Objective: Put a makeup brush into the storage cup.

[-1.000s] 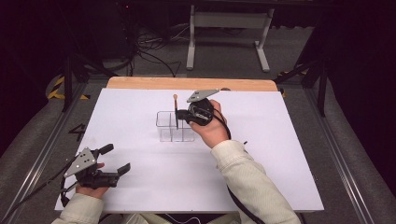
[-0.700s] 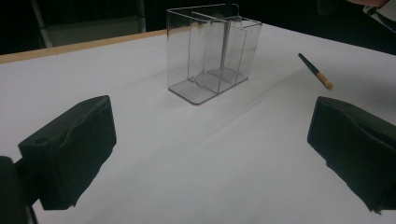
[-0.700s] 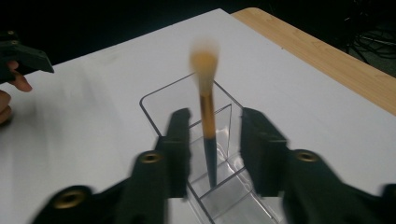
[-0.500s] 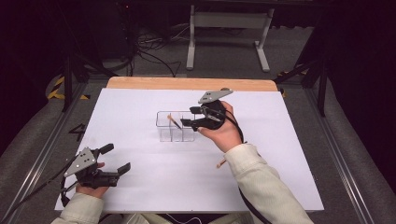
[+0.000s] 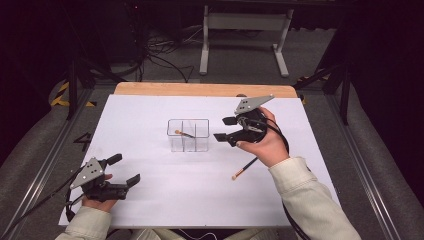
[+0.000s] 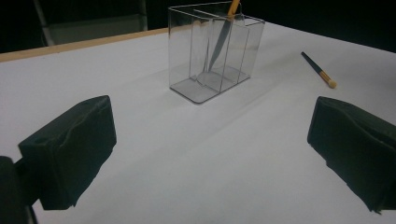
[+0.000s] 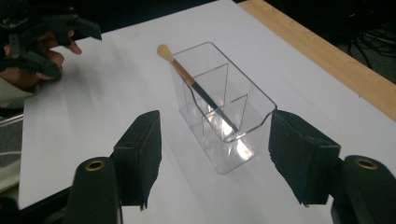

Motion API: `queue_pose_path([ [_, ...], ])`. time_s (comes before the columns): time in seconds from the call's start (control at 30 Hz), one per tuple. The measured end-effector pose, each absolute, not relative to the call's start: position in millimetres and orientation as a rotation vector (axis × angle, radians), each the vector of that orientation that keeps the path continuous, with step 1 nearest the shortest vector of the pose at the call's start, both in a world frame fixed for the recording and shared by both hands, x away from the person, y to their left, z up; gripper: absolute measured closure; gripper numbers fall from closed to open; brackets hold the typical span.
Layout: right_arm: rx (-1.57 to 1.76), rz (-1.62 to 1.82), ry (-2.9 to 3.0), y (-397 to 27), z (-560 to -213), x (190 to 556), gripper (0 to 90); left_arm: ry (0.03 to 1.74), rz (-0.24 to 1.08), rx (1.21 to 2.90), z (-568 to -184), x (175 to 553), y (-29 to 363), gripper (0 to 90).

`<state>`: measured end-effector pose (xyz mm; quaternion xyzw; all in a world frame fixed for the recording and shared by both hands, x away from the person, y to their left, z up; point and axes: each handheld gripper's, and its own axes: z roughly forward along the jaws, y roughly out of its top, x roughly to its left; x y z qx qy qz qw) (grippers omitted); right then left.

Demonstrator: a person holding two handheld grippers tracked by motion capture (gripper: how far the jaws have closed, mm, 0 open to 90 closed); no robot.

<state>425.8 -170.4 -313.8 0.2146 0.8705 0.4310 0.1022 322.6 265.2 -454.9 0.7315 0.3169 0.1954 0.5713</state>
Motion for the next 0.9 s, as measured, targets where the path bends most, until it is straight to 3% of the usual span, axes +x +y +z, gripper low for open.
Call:
queue_pose_path([
  [0.27,0.615,1.160,2.622,-185,-307,423,25.6,0.747,0.463,1.719,-455,323,265,1.7],
  [0.9,0.517,0.893,2.760,-202,-296,423,25.5,0.747,0.466,1.720,-455,322,265,1.7],
])
